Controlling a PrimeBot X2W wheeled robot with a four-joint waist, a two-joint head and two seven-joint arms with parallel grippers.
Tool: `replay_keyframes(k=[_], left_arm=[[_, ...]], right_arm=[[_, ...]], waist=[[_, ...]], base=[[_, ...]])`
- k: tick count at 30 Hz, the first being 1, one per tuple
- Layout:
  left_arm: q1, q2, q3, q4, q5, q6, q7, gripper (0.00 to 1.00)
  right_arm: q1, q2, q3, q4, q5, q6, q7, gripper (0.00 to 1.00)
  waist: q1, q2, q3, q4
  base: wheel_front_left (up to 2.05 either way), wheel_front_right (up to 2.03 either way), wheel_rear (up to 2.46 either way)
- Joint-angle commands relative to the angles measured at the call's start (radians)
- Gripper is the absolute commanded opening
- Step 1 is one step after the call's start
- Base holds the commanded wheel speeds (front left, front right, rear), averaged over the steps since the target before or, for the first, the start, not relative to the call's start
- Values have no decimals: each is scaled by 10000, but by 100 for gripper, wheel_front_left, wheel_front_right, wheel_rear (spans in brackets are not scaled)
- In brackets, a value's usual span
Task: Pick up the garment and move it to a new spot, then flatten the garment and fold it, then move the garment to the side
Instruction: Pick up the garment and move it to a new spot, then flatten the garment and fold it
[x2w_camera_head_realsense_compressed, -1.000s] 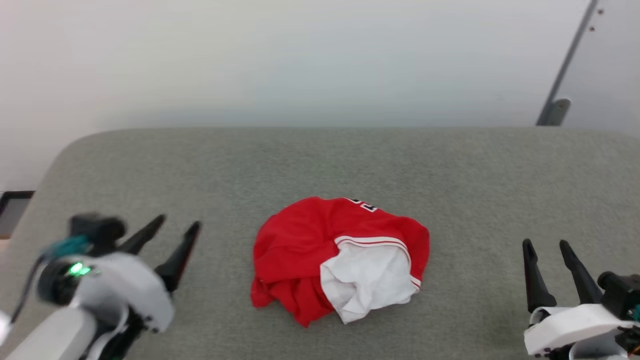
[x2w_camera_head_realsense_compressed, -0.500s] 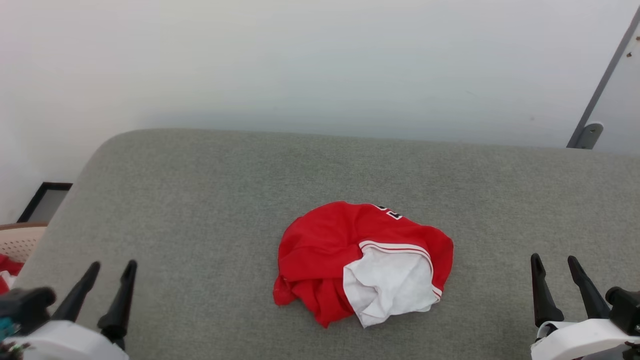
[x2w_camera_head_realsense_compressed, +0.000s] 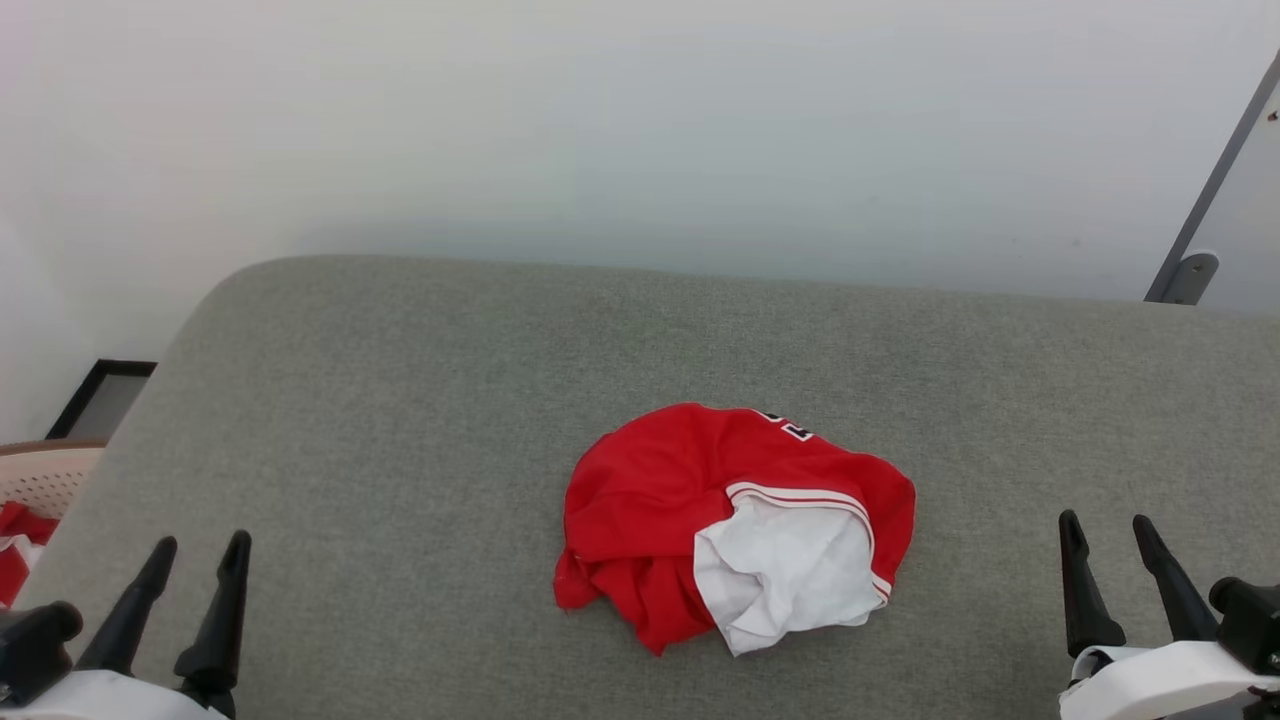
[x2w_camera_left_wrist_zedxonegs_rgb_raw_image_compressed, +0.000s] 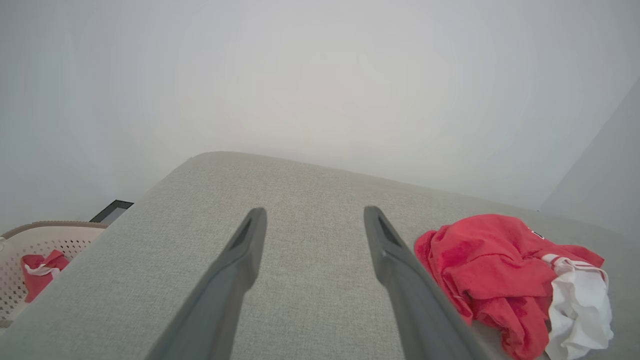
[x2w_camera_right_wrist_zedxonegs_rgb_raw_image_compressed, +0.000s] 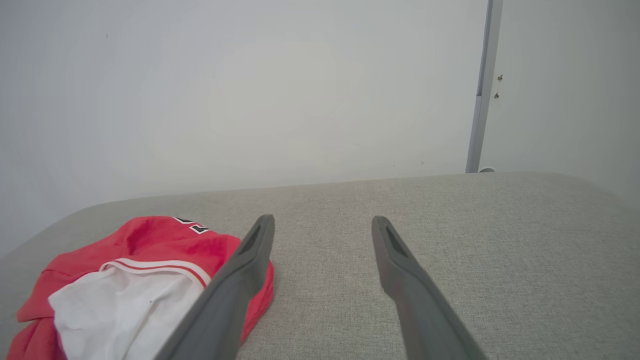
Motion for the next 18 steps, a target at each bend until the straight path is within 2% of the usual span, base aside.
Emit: replay_keyframes(k=[1, 13, 18], left_arm=[[148, -60, 81, -47, 140, -60, -42, 100], [143, -130, 110, -98, 197, -76, -18, 100], [38, -156, 45, -108, 189, -42, 37, 100]], right_arm=[[63, 39, 31, -56, -37, -14, 25, 100], [88, 95, 153, -152, -55, -14, 107, 100], [-32, 117, 651, -121, 138, -14, 255, 100]], waist=[[0, 0, 17, 7], [0, 0, 114, 88], [0, 0, 177, 198]], base=[[0, 0, 0], [0, 0, 0], [0, 0, 0]])
